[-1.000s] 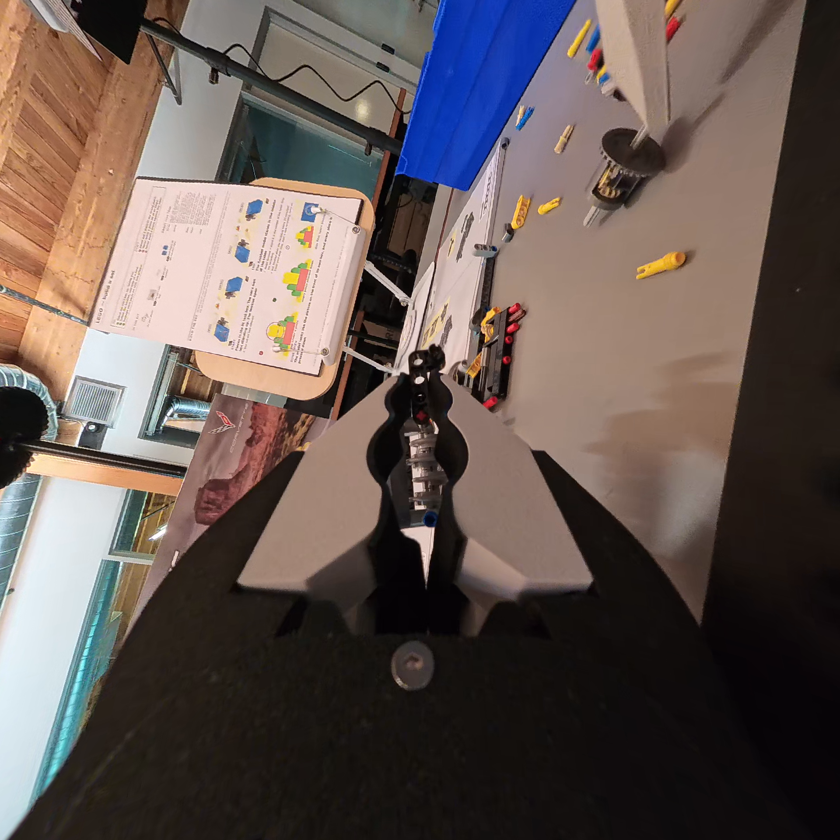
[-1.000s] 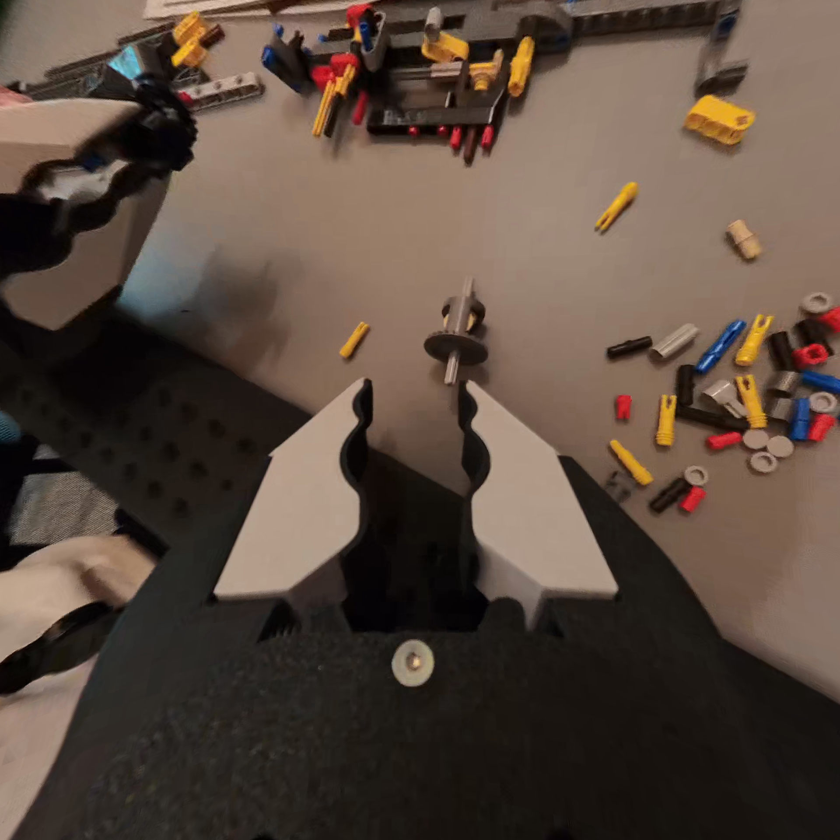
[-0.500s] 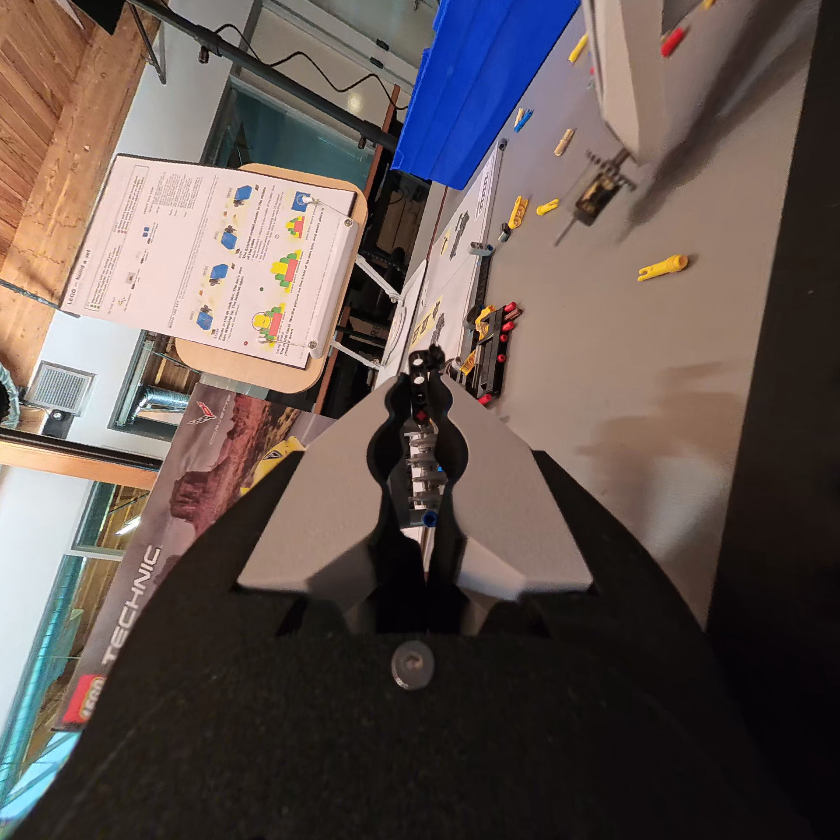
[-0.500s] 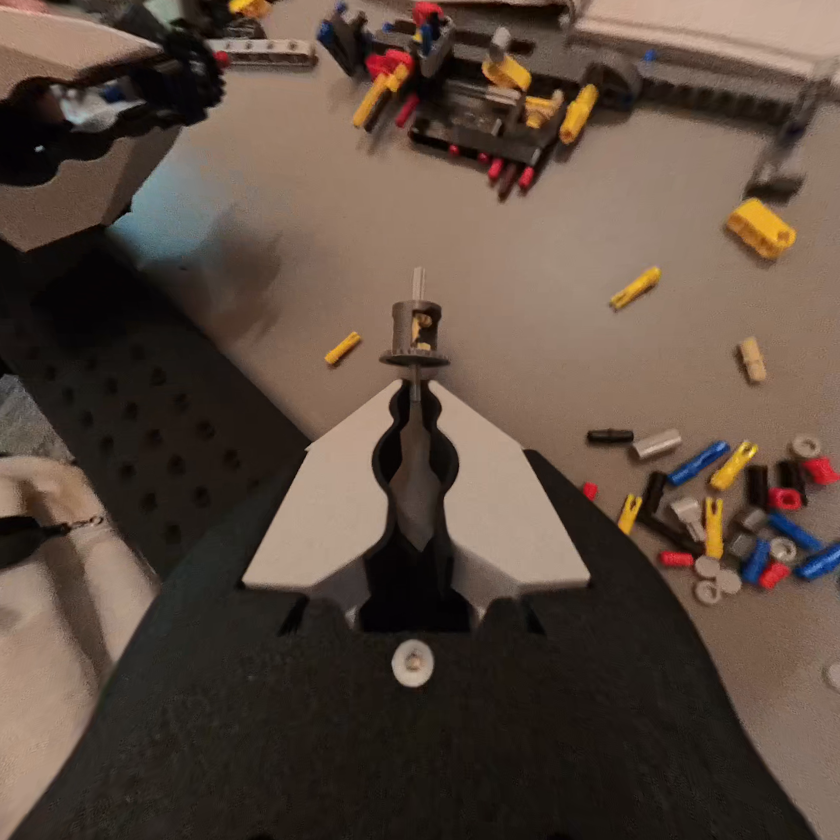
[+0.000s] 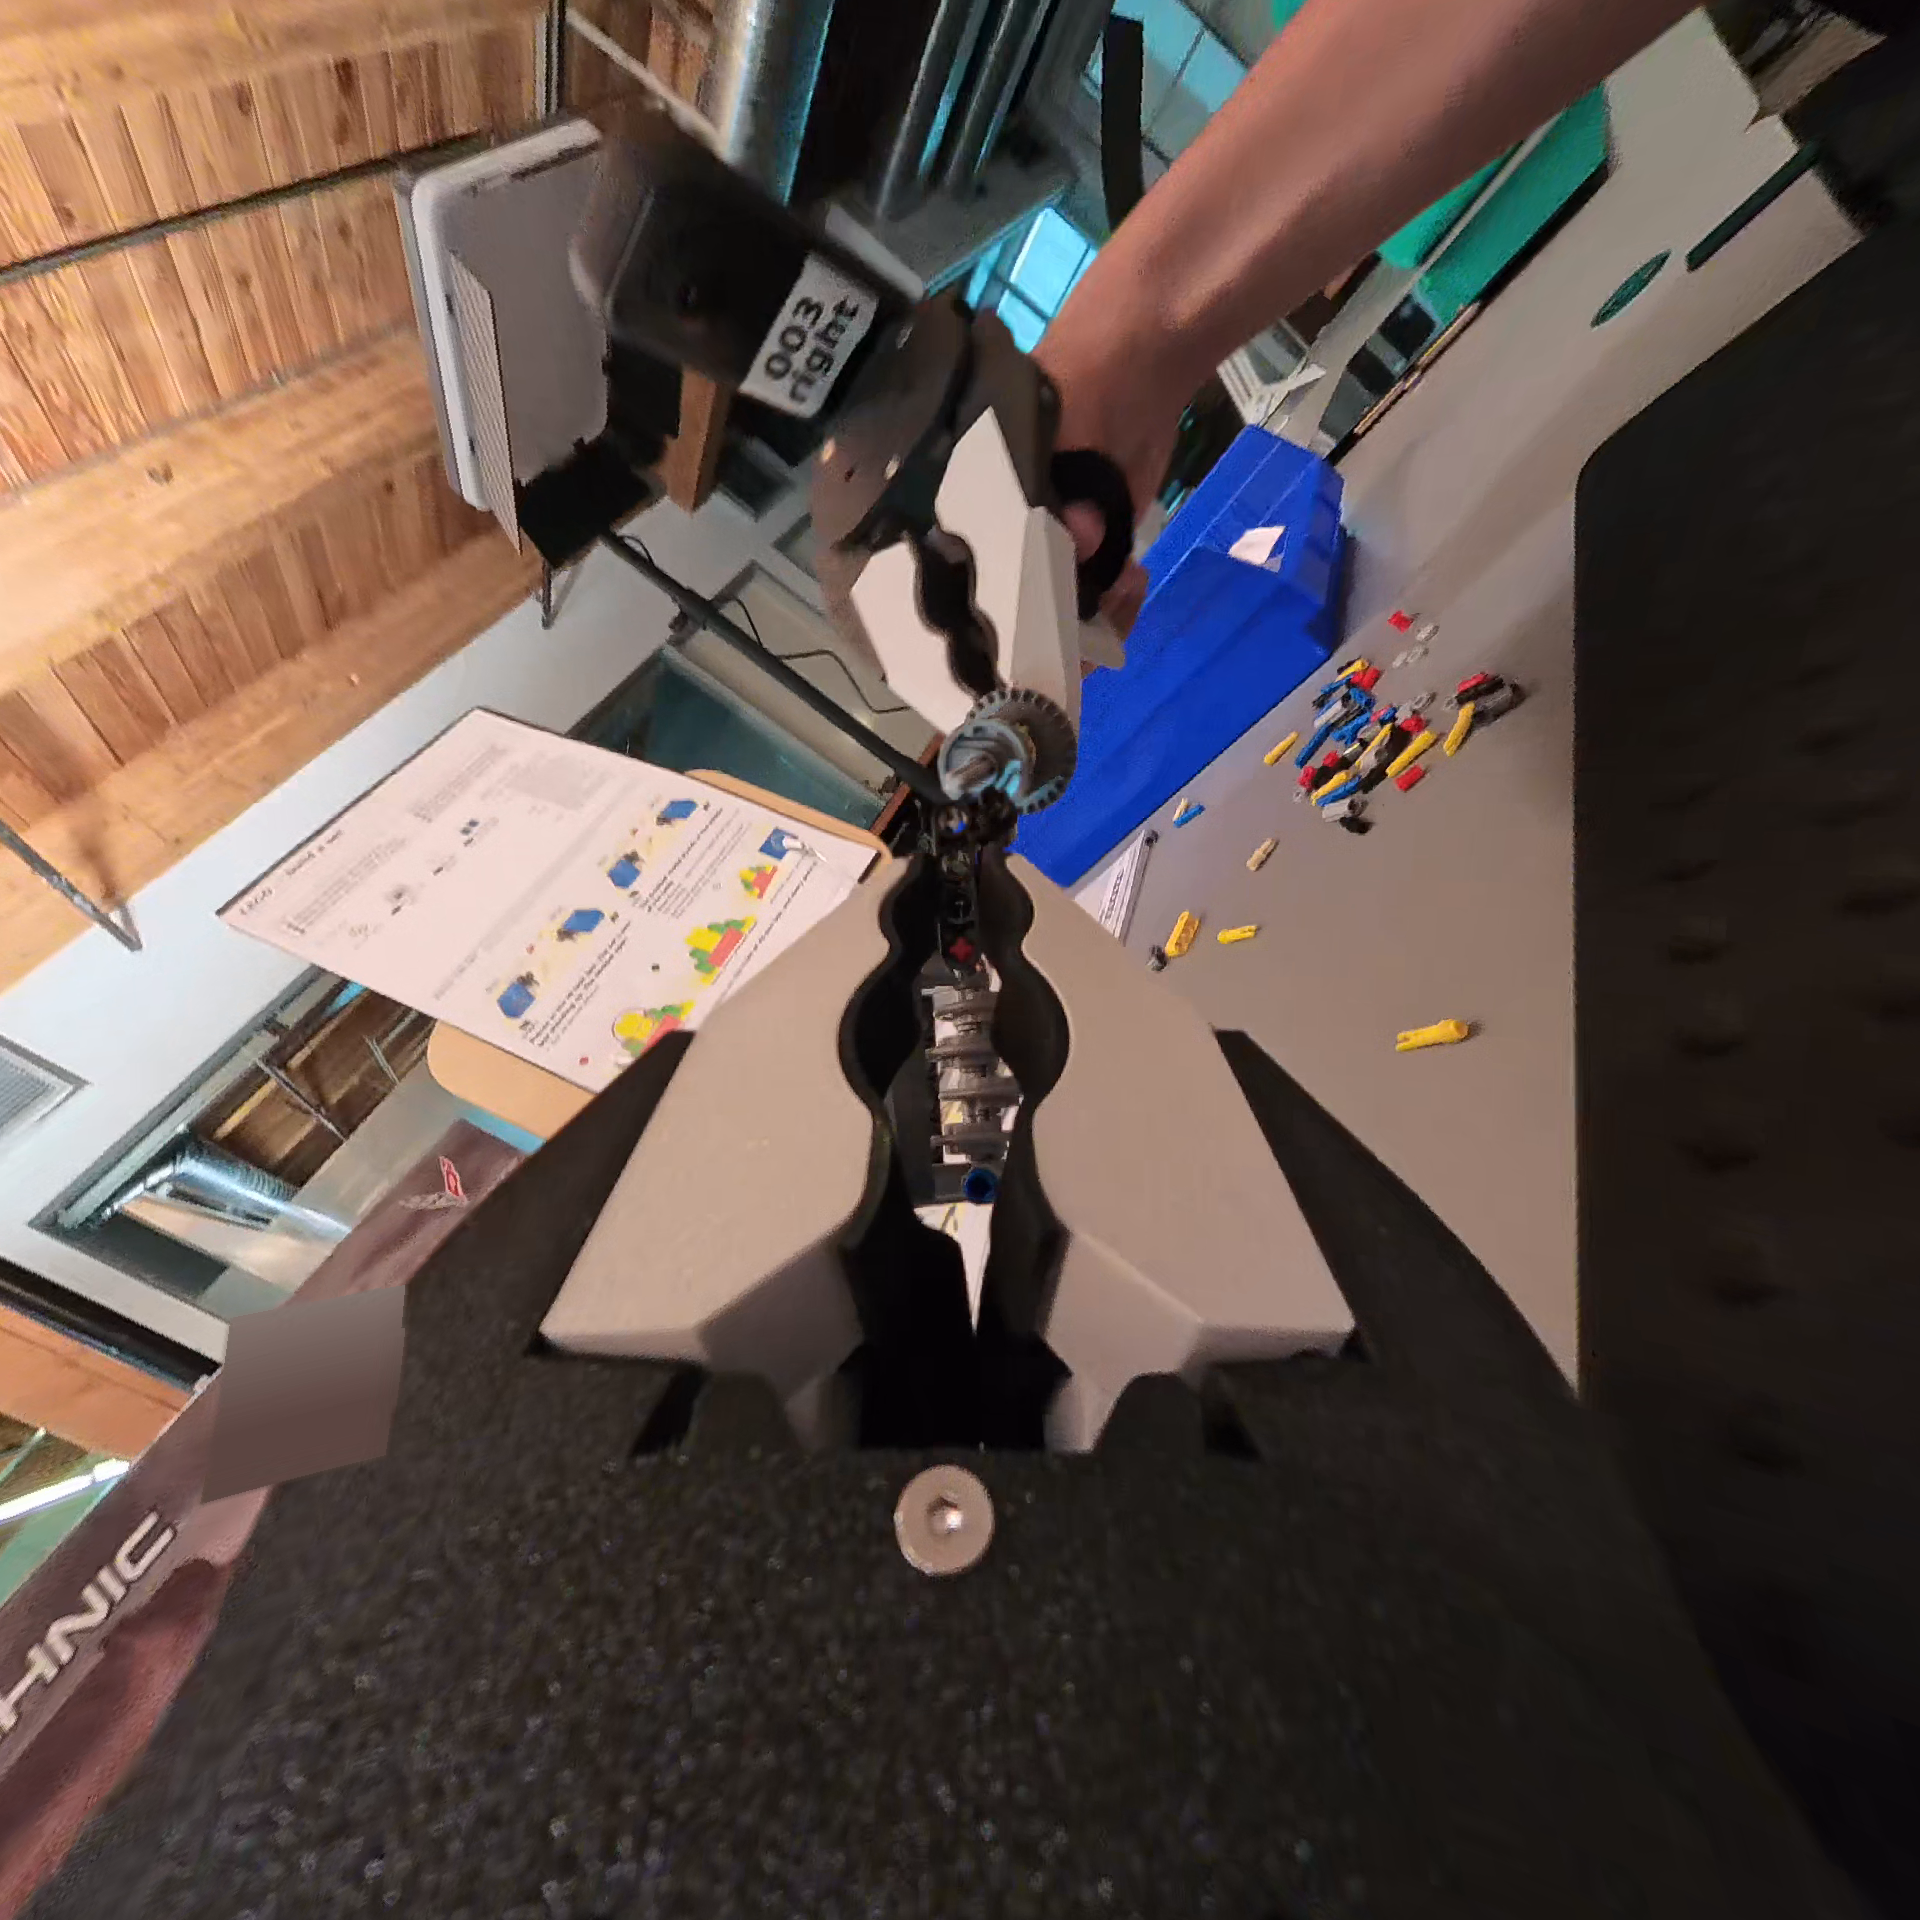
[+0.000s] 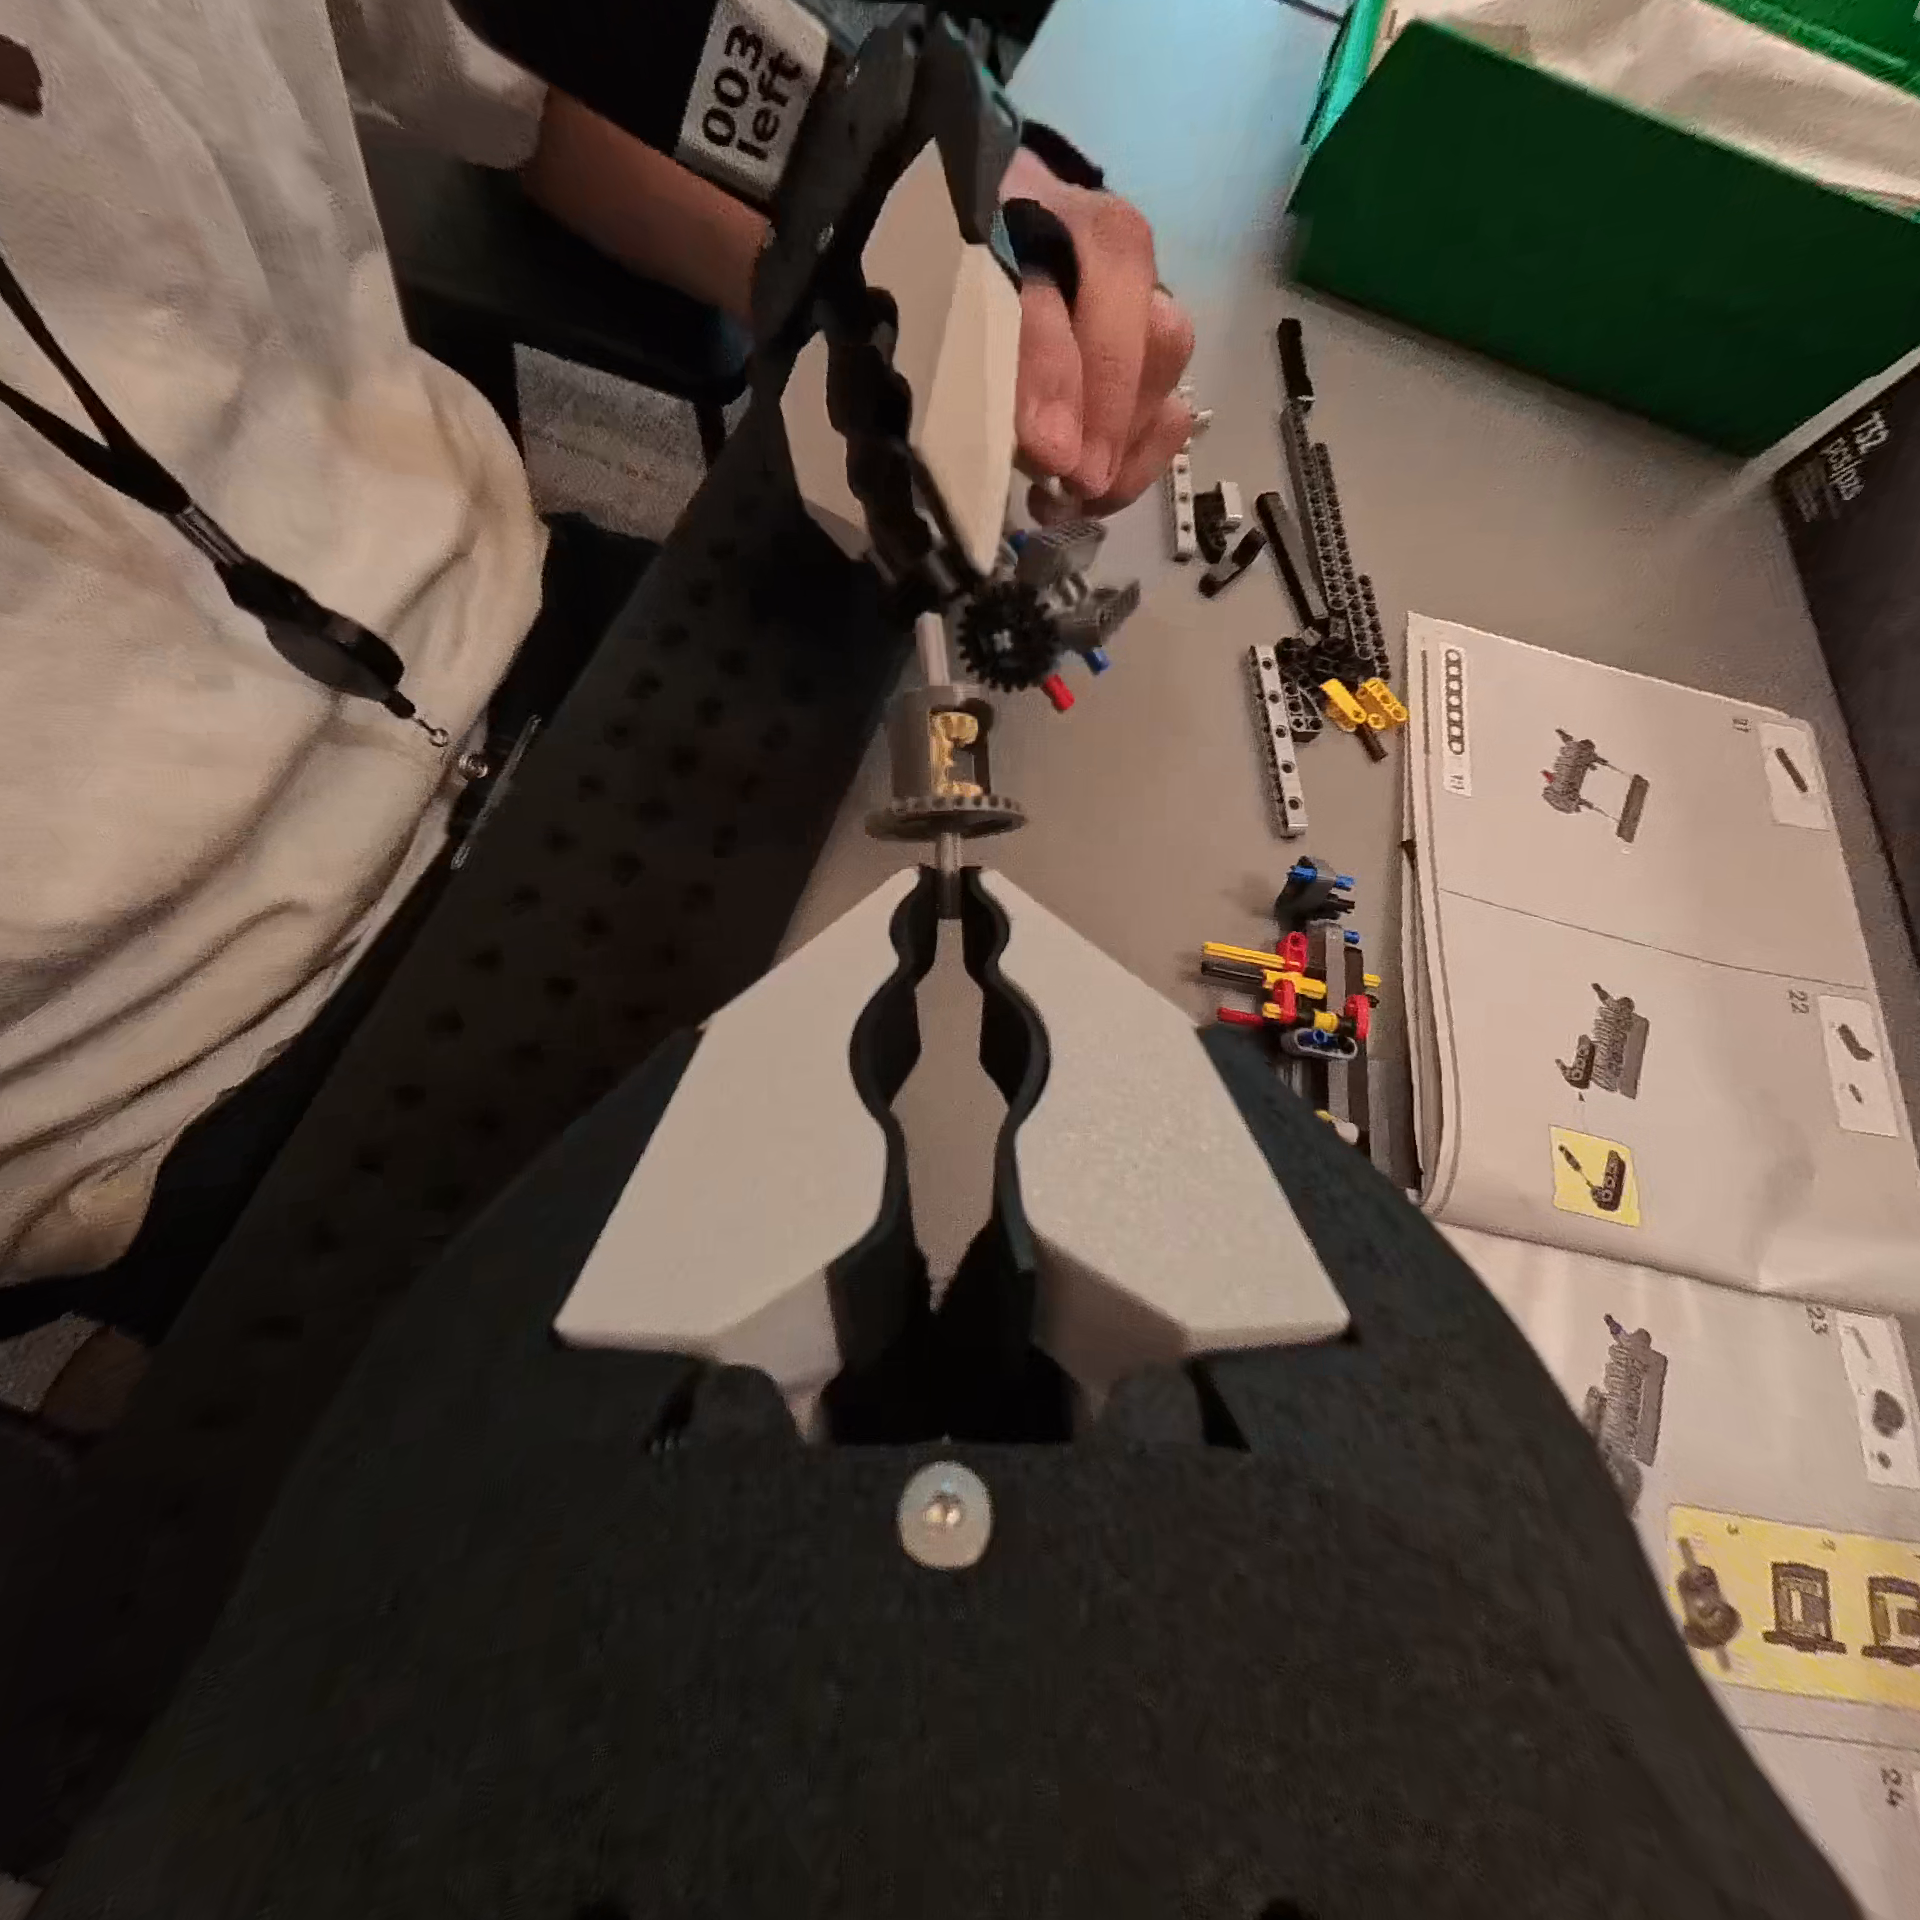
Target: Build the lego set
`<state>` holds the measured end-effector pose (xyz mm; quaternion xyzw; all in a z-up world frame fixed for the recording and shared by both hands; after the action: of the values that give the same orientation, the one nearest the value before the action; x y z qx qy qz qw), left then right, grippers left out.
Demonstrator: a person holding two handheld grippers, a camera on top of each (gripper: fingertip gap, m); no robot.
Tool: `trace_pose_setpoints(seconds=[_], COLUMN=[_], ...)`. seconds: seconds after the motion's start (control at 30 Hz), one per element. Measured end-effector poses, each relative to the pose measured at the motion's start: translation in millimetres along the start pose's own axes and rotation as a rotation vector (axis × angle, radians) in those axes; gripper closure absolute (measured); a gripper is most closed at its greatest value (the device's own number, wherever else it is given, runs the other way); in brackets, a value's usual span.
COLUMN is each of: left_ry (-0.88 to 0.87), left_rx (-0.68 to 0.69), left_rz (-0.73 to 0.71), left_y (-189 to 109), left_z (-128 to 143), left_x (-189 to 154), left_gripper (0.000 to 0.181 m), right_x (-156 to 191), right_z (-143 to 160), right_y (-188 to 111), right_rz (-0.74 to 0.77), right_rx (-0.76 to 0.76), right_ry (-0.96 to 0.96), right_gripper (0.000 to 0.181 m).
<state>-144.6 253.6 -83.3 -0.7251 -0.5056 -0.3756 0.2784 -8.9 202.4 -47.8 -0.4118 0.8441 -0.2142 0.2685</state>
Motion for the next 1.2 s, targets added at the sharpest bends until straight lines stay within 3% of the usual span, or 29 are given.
trace_pose_setpoints(seconds=[0.37,0.7,0.97,1.2], left_ry=[0.175,0.18,0.189,0.199], left_rx=[-0.003,0.004,-0.009,-0.03], left_rz=[0.045,0.068,0.066,0.071], left_y=[11,14,12,12], left_z=[-13,-13,-15,-20], left_x=[-23,-27,-28,-30], left_gripper=[0.175,0.175,0.175,0.175], right_x=[12,10,11,13], right_z=[5,10,0,4], right_y=[4,2,5,14], right_rz=[-0.175,-0.19,-0.223,-0.227], right_rx=[0.076,0.148,0.125,0.002], right_ry=[-0.127,-0.194,-0.232,-0.33], right_gripper=[0.177,0.177,0.177,0.177])
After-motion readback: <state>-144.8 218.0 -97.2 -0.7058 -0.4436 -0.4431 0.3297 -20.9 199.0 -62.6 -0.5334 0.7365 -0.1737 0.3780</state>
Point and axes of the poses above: each gripper's, where its closed fingertips meet, y out along the fingers, z out of its underside, x = y × z across the jaws, the point moved 6 cm from there along -y, back along the fingers, and after that the axes turned 13 degrees about z, right-handed, at the moved point
